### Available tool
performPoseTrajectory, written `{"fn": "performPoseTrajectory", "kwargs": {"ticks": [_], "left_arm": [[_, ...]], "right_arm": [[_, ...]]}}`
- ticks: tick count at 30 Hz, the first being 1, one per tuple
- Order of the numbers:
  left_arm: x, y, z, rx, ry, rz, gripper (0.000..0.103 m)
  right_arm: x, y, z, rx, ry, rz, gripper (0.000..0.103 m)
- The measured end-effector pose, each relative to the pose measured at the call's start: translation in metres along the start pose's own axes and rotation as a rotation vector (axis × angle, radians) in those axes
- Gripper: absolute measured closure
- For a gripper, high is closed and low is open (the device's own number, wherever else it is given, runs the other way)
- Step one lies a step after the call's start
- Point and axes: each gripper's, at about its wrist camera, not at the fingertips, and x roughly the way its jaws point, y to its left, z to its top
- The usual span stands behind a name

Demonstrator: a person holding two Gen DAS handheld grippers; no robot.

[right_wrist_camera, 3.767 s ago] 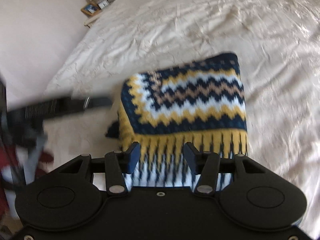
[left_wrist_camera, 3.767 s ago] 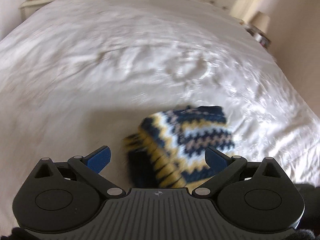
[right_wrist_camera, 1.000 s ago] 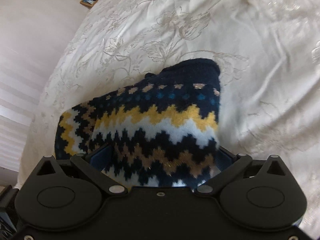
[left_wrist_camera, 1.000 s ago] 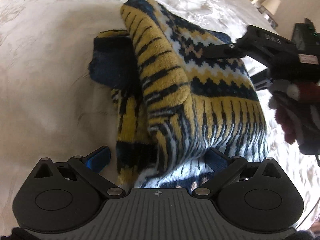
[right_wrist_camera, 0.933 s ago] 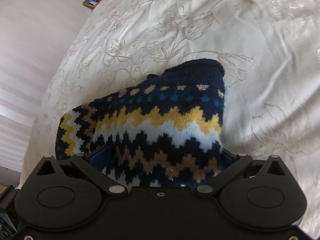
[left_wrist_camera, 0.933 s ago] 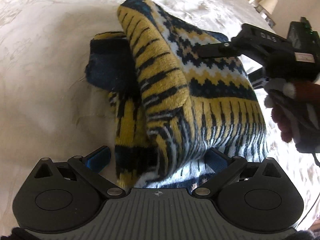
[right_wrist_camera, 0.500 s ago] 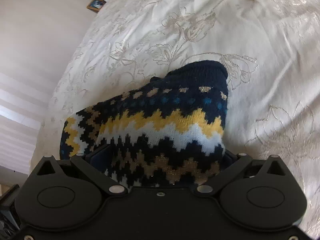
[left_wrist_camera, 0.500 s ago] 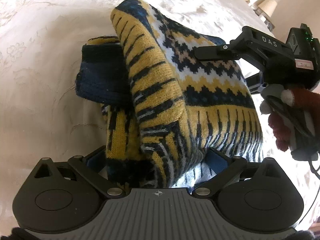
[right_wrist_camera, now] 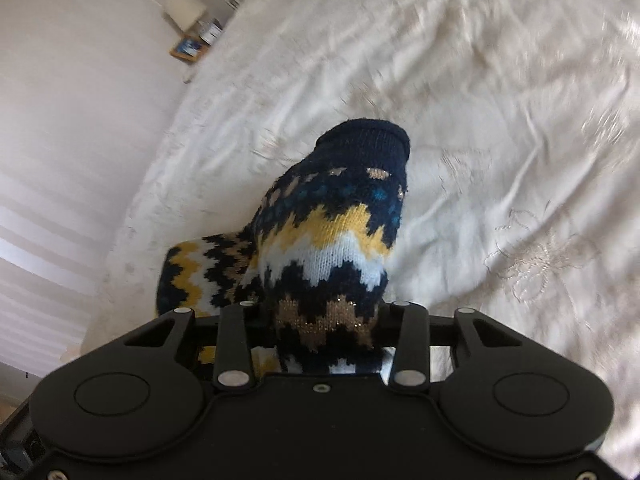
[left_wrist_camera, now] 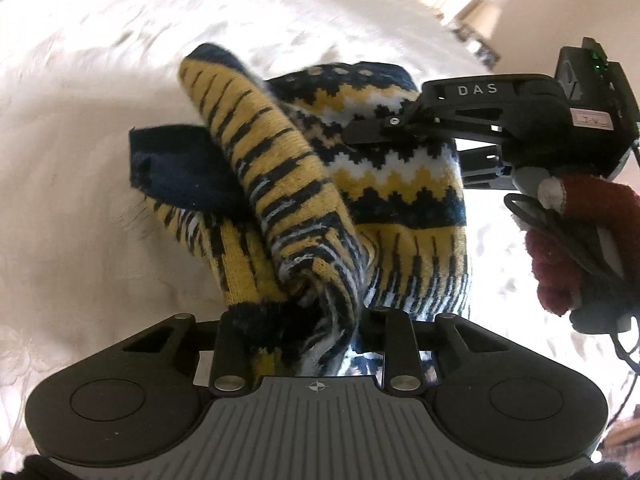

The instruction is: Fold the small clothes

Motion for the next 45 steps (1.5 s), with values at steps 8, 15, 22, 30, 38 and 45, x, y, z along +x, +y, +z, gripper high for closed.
{"fn": "performPoseTrajectory", "kwargs": {"ticks": [8, 15, 22, 30, 38, 45], "left_arm": [[-0.063, -0.038, -0.042, 0.045, -0.034, -0.079, 0.074], [-0.084, -0.071, -0.109, 0.049, -0.001, -0.068, 0.074], [-0.088, -0.107, -0.159, 0.004, 0.018, -0.001, 0.074], [-0.080, -0.116, -0.145, 0.007, -0.009, 0.027, 0.074], [-0.041, -0.062, -0.149, -0.143, 0.081, 0.212, 0.069], [-0.072, -0.050, -0.143, -0.107, 0.028, 0.248, 0.068]], "right_arm": [[-0.083, 0.030, -0.041, -0.016, -0.060, -0.008, 0.054], [-0.118, 0.019, -0.100, 0.019, -0.045, 0.013, 0.054], [-0.143, 0.002, -0.151, 0.007, 0.008, 0.043, 0.053], [-0.163, 0.001, -0.154, -0.031, -0.018, 0.051, 0.052], [-0.146, -0.029, -0.142, -0.020, -0.088, -0.194, 0.016], [-0.167, -0.039, -0.148, -0.010, -0.140, -0.264, 0.016]]}}
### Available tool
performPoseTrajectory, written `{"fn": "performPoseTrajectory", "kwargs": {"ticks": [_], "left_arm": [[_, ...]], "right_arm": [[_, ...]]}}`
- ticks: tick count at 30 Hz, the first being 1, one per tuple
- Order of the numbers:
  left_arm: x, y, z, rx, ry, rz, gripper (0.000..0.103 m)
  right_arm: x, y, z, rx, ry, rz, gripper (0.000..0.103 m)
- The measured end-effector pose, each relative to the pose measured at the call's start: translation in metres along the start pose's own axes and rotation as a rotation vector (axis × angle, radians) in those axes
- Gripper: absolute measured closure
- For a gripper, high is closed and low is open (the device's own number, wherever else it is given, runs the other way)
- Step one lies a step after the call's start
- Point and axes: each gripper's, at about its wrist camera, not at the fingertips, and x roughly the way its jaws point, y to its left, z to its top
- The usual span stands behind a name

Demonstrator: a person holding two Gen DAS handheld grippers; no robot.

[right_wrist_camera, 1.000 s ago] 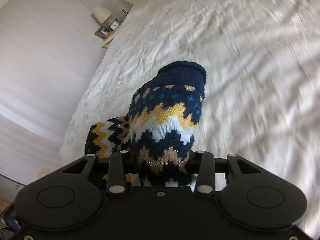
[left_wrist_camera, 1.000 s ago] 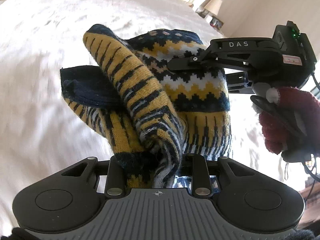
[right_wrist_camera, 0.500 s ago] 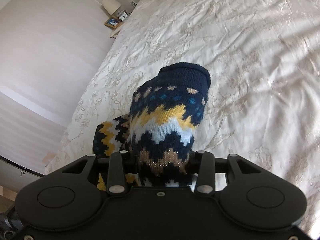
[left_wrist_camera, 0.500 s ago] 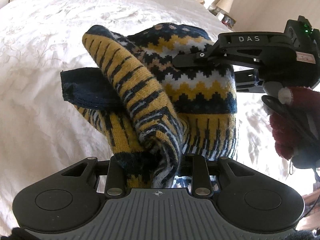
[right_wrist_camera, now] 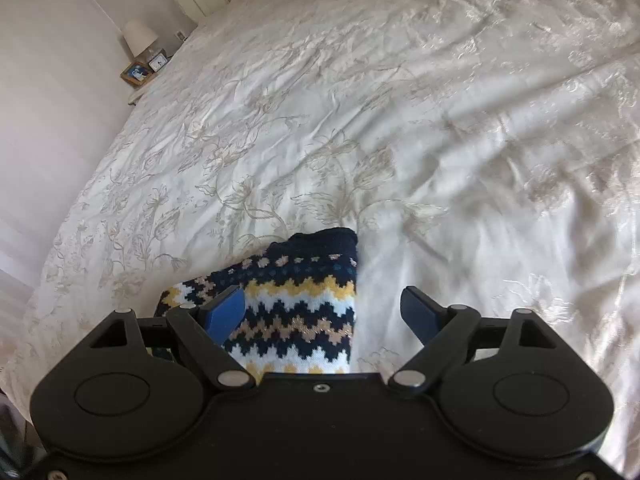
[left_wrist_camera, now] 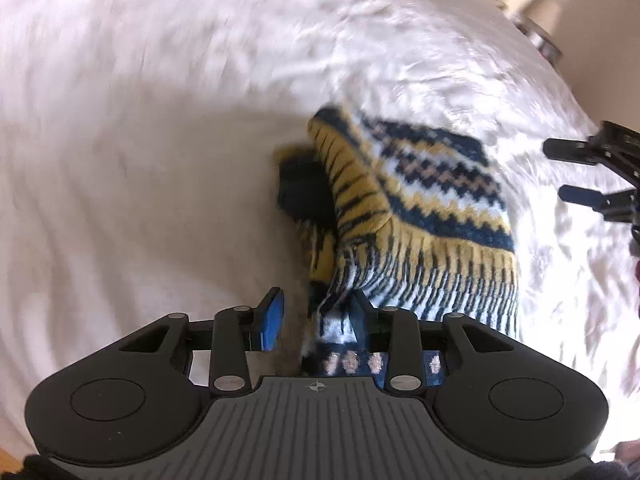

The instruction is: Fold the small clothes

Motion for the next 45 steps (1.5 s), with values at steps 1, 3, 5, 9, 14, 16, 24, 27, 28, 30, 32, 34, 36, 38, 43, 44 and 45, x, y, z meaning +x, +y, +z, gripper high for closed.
{"fn": "performPoseTrajectory", "kwargs": {"ticks": [1, 3, 5, 9, 14, 16, 24, 27, 28, 30, 32, 34, 36, 38, 43, 44, 45], "left_arm": [[-0.007, -0.007, 0.005, 0.030, -0.026, -0.004, 0.069], [-0.020, -0.026, 0.016, 0.093, -0.097, -0.023, 0.069], [-0.022, -0.046, 0.028, 0.163, -0.140, -0.065, 0.069], [0.000, -0.072, 0.047, 0.228, -0.154, -0.145, 0.069], [0.045, -0.048, 0.047, 0.170, -0.055, -0.091, 0.070], [0.059, -0.030, 0.042, 0.164, -0.012, -0.071, 0.075], [0.065, -0.016, 0.044, 0.142, 0.008, -0.115, 0.075], [0.065, -0.014, 0.046, 0.136, 0.022, -0.123, 0.075], [0.065, -0.013, 0.046, 0.133, 0.028, -0.125, 0.075], [0.069, -0.012, 0.049, 0.125, 0.043, -0.129, 0.075], [0.071, -0.013, 0.051, 0.119, 0.053, -0.127, 0.075], [0.072, -0.015, 0.053, 0.114, 0.062, -0.117, 0.075], [0.072, -0.017, 0.054, 0.106, 0.070, -0.105, 0.075], [0.073, -0.019, 0.056, 0.102, 0.078, -0.094, 0.075], [0.072, -0.030, 0.060, 0.142, 0.108, -0.108, 0.048], [0.072, -0.033, 0.061, 0.148, 0.114, -0.119, 0.033], [0.070, -0.037, 0.062, 0.156, 0.115, -0.121, 0.027]], "right_arm": [[-0.002, 0.000, -0.003, -0.001, -0.004, 0.000, 0.016], [-0.003, -0.001, -0.008, 0.006, -0.008, 0.000, 0.016], [-0.004, 0.002, -0.013, 0.015, -0.009, 0.001, 0.016], [-0.002, 0.007, -0.020, 0.013, -0.007, 0.008, 0.016], [-0.004, 0.014, -0.024, -0.014, -0.011, -0.006, 0.017], [-0.003, 0.018, -0.025, -0.039, -0.013, -0.019, 0.017], [0.032, 0.056, -0.017, -0.224, 0.062, 0.024, 0.063], [0.054, 0.068, -0.016, -0.273, 0.085, -0.016, 0.063], [0.065, 0.068, -0.014, -0.274, 0.111, -0.040, 0.063], [0.083, 0.065, -0.014, -0.265, 0.163, -0.078, 0.066], [0.097, 0.062, -0.014, -0.278, 0.191, -0.105, 0.066], [0.103, 0.063, -0.014, -0.304, 0.201, -0.116, 0.066], [0.102, 0.064, -0.013, -0.308, 0.202, -0.119, 0.065], [0.100, 0.063, -0.012, -0.304, 0.196, -0.118, 0.062], [0.086, 0.066, -0.013, -0.278, 0.155, -0.114, 0.009], [0.082, 0.067, -0.014, -0.270, 0.145, -0.112, 0.008], [0.076, 0.067, -0.015, -0.256, 0.131, -0.105, 0.008]]}}
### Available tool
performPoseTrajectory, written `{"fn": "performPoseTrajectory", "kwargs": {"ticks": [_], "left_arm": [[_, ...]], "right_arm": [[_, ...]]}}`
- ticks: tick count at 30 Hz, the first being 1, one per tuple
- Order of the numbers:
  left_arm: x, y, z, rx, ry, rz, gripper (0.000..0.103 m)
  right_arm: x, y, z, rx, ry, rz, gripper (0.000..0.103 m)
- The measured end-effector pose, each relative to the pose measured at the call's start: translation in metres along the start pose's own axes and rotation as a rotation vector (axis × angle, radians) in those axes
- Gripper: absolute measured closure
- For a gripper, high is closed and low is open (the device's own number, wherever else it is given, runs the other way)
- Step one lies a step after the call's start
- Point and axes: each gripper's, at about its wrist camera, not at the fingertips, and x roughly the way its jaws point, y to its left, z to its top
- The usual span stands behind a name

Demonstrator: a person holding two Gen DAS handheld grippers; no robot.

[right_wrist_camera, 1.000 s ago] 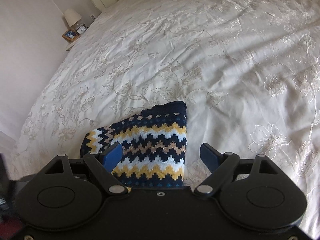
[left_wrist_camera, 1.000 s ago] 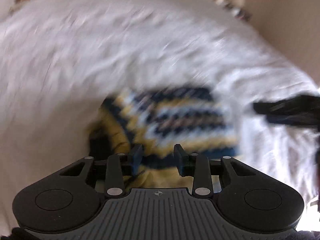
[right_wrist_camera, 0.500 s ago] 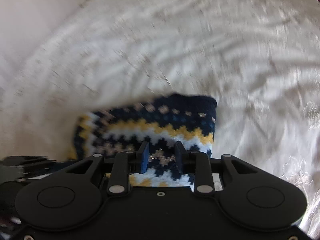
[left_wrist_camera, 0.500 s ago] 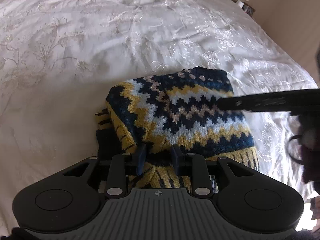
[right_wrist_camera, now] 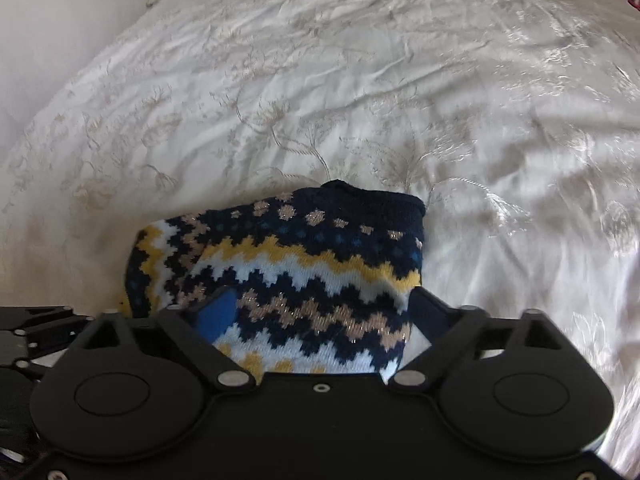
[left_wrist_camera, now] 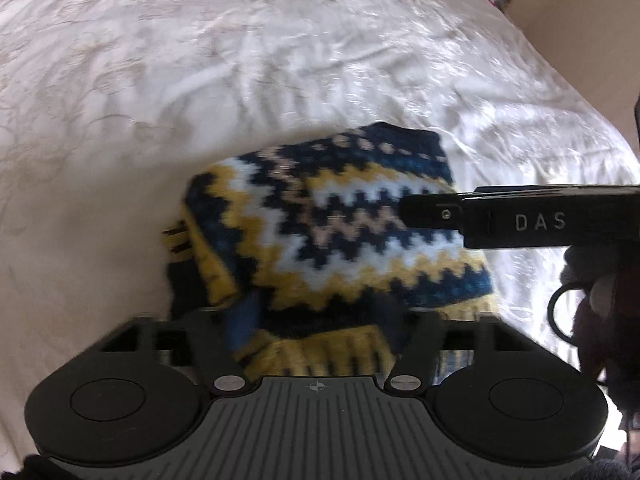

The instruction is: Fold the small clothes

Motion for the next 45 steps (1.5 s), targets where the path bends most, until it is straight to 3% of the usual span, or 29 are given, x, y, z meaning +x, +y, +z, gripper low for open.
{"fn": "performPoseTrajectory", "kwargs": {"ticks": [2, 8, 13, 27, 30, 34, 40, 45], "left_arm": [[-0.006, -0.010, 0.001, 0.028, -0.022, 0.039, 0.023], [-0.032, -0.025, 0.008, 0.049, -0.061, 0.114, 0.023], [-0.059, -0.032, 0.010, 0.052, -0.105, 0.131, 0.022], [-0.109, -0.051, -0.022, -0.025, -0.151, 0.172, 0.023], [-0.120, -0.060, -0.033, -0.028, -0.156, 0.247, 0.023], [-0.131, -0.074, -0.048, -0.031, -0.136, 0.429, 0.024], [-0.149, -0.075, -0.070, -0.051, -0.158, 0.370, 0.024], [-0.158, -0.083, -0.089, -0.048, -0.159, 0.370, 0.024]], "right_arm": [[-0.009, -0.001, -0.005, 0.021, -0.021, -0.011, 0.000], [-0.046, -0.005, -0.022, 0.083, -0.097, -0.075, 0.000], [-0.075, -0.011, -0.033, 0.163, -0.156, -0.092, 0.000], [-0.128, 0.002, -0.074, 0.142, -0.197, -0.090, 0.000], [-0.141, 0.005, -0.087, 0.152, -0.198, -0.079, 0.000], [-0.157, 0.008, -0.103, 0.161, -0.207, -0.082, 0.000], [-0.178, 0.017, -0.123, 0.136, -0.224, -0.110, 0.000], [-0.191, 0.025, -0.136, 0.117, -0.244, -0.126, 0.000]]}}
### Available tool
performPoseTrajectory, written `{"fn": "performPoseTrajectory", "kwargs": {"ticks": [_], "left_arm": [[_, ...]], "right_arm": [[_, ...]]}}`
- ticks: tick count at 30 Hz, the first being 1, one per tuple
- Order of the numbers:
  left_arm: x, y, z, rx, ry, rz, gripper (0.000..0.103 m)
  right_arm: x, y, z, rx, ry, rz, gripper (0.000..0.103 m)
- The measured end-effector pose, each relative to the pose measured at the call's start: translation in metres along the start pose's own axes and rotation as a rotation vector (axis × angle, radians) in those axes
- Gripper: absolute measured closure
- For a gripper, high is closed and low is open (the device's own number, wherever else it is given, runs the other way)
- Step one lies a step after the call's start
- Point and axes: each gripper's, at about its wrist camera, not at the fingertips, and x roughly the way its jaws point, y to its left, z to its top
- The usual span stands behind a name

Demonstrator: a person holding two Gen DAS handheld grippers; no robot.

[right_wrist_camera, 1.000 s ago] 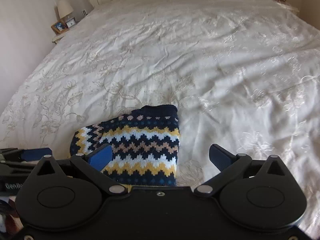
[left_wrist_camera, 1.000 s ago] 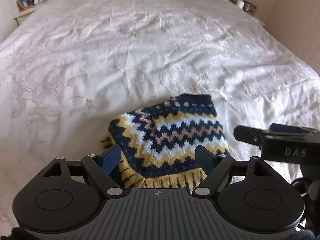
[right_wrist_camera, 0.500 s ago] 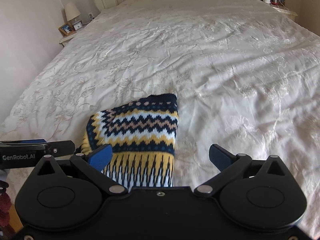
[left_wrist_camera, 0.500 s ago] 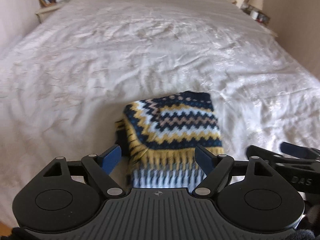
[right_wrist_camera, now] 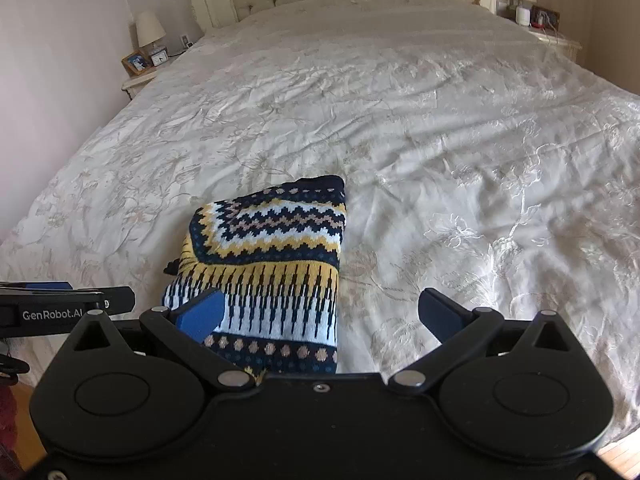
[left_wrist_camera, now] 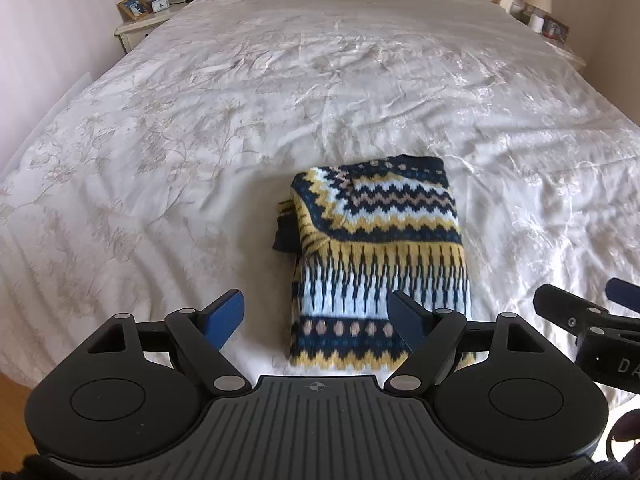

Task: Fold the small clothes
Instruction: 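Withdraw both open tools from the folded sweater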

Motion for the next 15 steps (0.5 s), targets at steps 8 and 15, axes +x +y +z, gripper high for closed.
{"fn": "performPoseTrajectory", "kwargs": {"ticks": [8, 15], "left_arm": [[-0.015, 0.001, -0.014, -0.005, 0.005, 0.022, 0.025], [-0.020, 0.004, -0.022, -0.004, 0.019, -0.021, 0.027]], "right_arm": [[-0.017, 0.011, -0.012, -0.027, -0.028, -0.017, 0.000], [-0.024, 0.014, -0.016, -0.023, -0.039, -0.031, 0.000]]}}
